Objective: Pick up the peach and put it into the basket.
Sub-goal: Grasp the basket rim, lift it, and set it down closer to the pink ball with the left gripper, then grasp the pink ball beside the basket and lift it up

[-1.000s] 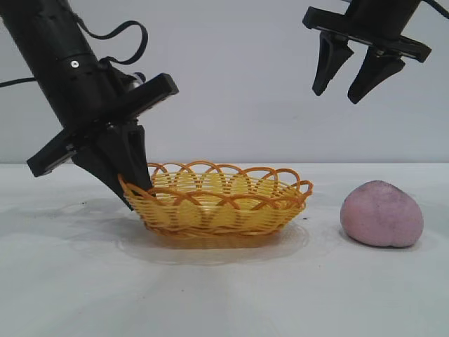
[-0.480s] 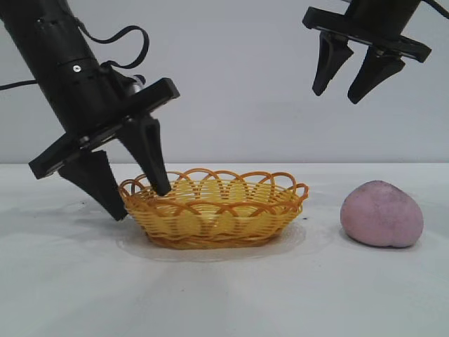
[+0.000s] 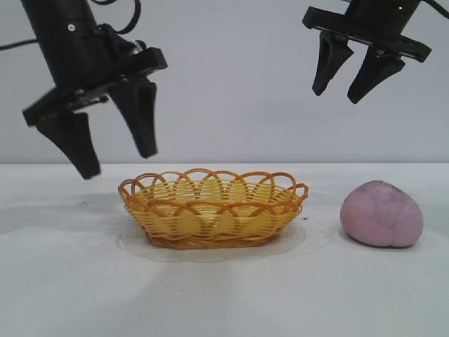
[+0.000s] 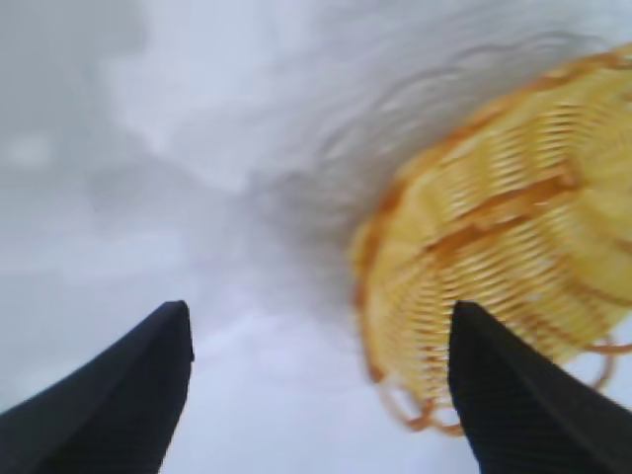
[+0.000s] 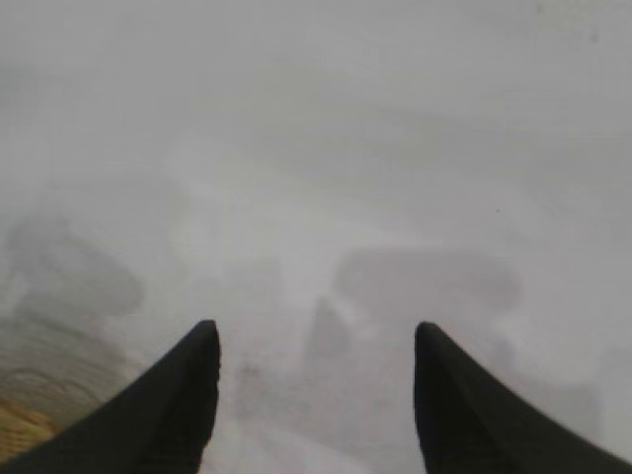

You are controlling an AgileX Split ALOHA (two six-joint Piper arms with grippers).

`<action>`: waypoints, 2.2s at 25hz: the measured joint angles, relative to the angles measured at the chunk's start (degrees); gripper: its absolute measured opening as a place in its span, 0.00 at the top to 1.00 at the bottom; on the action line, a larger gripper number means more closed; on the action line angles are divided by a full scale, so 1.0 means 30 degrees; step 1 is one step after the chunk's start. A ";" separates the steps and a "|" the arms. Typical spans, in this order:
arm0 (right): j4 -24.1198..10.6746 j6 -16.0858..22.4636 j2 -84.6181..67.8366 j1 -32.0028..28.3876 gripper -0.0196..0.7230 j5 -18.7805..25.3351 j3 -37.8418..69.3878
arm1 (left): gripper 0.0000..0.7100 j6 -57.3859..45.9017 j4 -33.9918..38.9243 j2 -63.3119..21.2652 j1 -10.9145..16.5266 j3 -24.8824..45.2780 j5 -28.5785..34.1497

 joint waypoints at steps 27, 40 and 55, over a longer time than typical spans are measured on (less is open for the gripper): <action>0.0000 0.0000 0.0000 0.0000 0.46 0.0350 0.0000 | 0.32 -0.1980 0.6475 -0.0265 0.5521 -0.2498 0.3448; 0.0000 0.0000 0.0000 0.0000 0.46 0.0449 0.0000 | 0.32 -0.1803 0.5954 -0.6257 0.5569 -0.1524 0.3753; 0.0000 0.0000 0.0000 0.0000 0.46 0.0479 0.0000 | 0.32 -0.1703 0.4545 -2.0049 0.5582 1.1836 0.2163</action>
